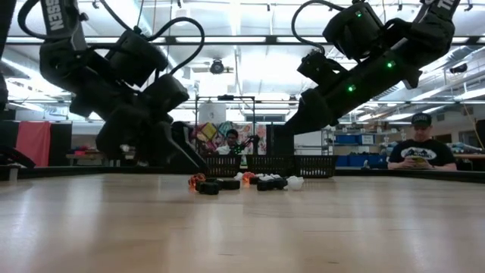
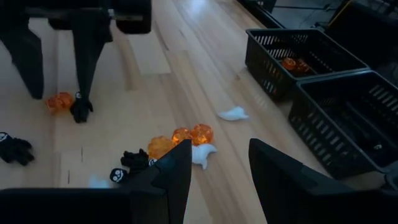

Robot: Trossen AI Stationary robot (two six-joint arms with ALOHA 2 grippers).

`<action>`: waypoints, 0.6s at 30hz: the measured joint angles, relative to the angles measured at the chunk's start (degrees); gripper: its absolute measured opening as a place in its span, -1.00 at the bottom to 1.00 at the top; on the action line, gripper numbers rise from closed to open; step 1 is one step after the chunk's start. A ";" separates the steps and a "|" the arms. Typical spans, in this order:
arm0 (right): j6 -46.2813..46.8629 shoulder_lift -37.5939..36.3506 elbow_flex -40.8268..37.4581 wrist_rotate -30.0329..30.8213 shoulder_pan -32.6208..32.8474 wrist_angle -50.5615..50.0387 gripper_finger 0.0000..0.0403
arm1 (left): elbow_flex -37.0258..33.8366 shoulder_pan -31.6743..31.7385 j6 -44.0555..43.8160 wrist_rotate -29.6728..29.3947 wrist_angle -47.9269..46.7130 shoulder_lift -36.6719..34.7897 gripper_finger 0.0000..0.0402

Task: Sort game pieces by color
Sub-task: Put the orange game piece into the left black basket

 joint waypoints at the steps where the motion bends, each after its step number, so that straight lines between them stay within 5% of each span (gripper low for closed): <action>1: 0.02 0.00 0.00 -0.02 0.04 0.40 -0.18 | 0.00 -0.33 0.25 0.00 0.55 0.68 -0.22; 18: 0.02 0.00 0.00 -0.06 0.41 0.80 -0.18 | 0.04 -4.10 6.35 -6.67 0.93 3.03 -0.22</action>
